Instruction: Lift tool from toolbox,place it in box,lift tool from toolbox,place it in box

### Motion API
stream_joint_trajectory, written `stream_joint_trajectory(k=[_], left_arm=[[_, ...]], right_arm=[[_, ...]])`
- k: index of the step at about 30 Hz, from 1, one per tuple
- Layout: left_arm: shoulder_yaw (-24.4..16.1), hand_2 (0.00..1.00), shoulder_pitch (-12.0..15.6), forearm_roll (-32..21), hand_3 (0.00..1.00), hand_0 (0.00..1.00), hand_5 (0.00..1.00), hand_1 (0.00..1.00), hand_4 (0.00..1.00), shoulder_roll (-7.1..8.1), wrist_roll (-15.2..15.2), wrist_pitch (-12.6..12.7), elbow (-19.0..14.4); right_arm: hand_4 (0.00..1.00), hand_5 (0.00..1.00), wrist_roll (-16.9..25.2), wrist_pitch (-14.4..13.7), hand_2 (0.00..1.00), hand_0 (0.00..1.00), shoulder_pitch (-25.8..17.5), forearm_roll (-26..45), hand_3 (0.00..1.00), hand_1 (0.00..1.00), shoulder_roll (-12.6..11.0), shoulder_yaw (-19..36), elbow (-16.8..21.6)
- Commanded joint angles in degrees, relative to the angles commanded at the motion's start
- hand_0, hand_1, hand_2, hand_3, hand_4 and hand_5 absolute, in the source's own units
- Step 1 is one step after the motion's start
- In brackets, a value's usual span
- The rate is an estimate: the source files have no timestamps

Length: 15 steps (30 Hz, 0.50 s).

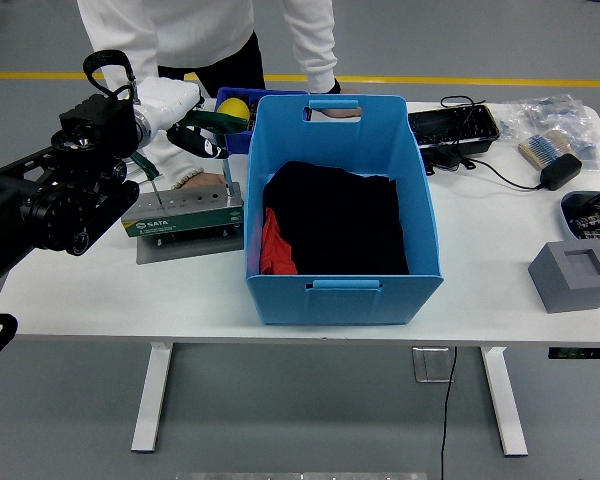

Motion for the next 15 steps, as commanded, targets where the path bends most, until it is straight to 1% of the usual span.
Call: stream_joint_trajectory(k=[5,6,11,12,15], left_arm=[[0.0,0.249,0.0,-1.3,0.351,0.312,0.647,0.271,0.998,-0.26,0.2,-0.1,0.0],[-0.1,0.225,0.0,-1.5,0.327,0.286,0.650,0.234,0.998,-0.28,0.3,-0.1,0.0],[0.1,0.225,0.0,-2.1,0.327,0.286,0.650,0.234,0.998,-0.36,0.4,-0.5,0.1],[0.1,0.165,-0.1,-2.2,0.253,0.227,0.658,0.162,0.998,-0.37,0.4,-0.5,0.2],[0.1,0.165,-0.1,-3.3,0.253,0.227,0.658,0.162,0.998,-0.40,0.4,-0.5,0.2]], right_arm=[[0.811,0.705,0.0,0.0,0.720,0.658,0.1,-0.1,0.568,0.645,0.0,0.0,0.0],[0.810,0.701,0.0,0.0,0.719,0.656,0.1,-0.1,0.570,0.644,0.0,0.0,0.0],[0.810,0.701,0.1,0.0,0.719,0.656,0.1,0.0,0.570,0.644,-0.1,0.0,0.0],[0.807,0.698,0.1,0.0,0.718,0.656,0.1,-0.1,0.569,0.641,-0.1,0.0,0.0],[0.807,0.698,0.0,0.0,0.718,0.656,0.1,-0.2,0.569,0.641,-0.1,0.1,0.0]])
